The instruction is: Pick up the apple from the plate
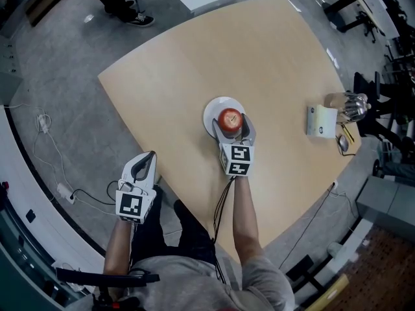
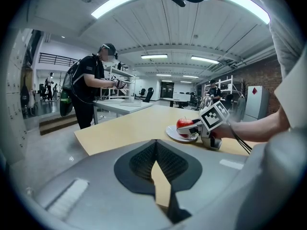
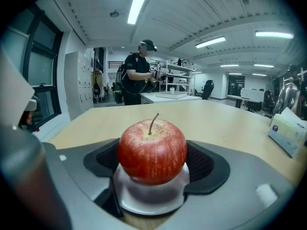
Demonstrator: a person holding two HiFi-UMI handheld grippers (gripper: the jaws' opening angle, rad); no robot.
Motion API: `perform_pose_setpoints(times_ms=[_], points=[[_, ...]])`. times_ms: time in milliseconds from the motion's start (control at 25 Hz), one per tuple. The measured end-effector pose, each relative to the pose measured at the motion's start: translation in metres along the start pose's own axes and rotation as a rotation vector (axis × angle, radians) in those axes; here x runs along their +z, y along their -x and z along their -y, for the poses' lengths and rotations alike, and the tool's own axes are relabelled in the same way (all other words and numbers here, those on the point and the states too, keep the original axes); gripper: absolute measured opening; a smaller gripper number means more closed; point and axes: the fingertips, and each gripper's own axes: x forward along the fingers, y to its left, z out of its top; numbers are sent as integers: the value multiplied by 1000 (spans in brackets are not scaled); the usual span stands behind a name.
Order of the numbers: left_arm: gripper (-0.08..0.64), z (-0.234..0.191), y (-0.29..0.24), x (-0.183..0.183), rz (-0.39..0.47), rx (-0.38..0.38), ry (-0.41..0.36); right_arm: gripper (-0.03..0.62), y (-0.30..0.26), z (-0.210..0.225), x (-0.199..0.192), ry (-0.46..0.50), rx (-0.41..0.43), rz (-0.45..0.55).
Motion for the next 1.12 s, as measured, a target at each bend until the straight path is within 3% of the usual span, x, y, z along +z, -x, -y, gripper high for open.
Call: perform_pose_setpoints(times_ms=[240,1120], points=[[20,3,1,6,-20,-12,1,414,4,5,0,-23,-8,4],[20,11,7,27,45,-45,-42,414,38,9,23,-36,-43,64]])
